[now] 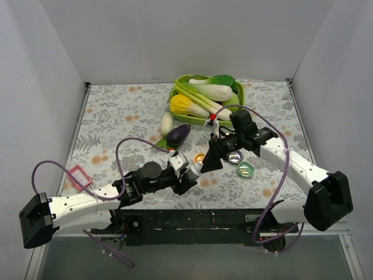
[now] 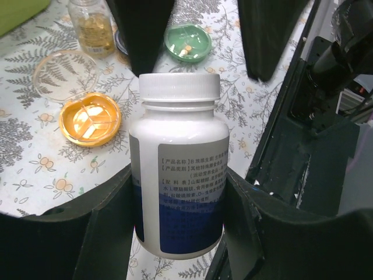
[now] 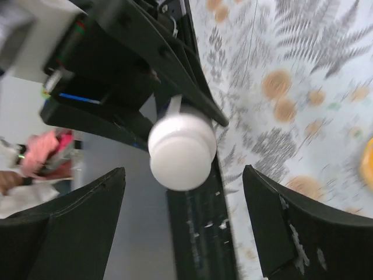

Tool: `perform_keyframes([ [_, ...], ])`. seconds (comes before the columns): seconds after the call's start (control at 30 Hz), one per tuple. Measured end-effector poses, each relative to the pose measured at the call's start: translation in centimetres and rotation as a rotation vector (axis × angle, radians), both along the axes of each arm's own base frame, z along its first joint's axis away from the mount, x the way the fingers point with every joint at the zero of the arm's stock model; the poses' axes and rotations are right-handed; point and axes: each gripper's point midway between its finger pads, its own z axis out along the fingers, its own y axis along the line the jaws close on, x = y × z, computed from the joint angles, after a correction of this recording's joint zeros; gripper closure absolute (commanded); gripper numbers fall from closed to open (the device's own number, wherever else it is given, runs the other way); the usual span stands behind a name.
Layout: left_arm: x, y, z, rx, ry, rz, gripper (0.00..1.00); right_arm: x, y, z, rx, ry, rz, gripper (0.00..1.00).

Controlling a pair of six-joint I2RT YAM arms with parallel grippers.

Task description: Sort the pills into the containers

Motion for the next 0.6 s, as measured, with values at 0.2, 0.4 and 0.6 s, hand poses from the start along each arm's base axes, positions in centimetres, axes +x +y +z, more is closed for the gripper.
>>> perform_keyframes([
  [0.2, 1.1, -0.2, 1.3, -0.046, -0.036, 0.048, 1.00, -0.9, -0.7, -2.8, -0.114, 0.230, -0.144, 0.16],
  [0.4, 1.4, -0.5, 0.7, -0.037, -0.032, 0.054, 1.00, 0.0, -0.2, -1.6, -0.089, 0.235, -0.203, 0.23],
  [0.6, 1.4, -0.6, 0.2, -0.021, -0.025, 0.054, 1.00, 0.1, -0.1, -1.4, -0.084, 0.250, -0.213, 0.35],
])
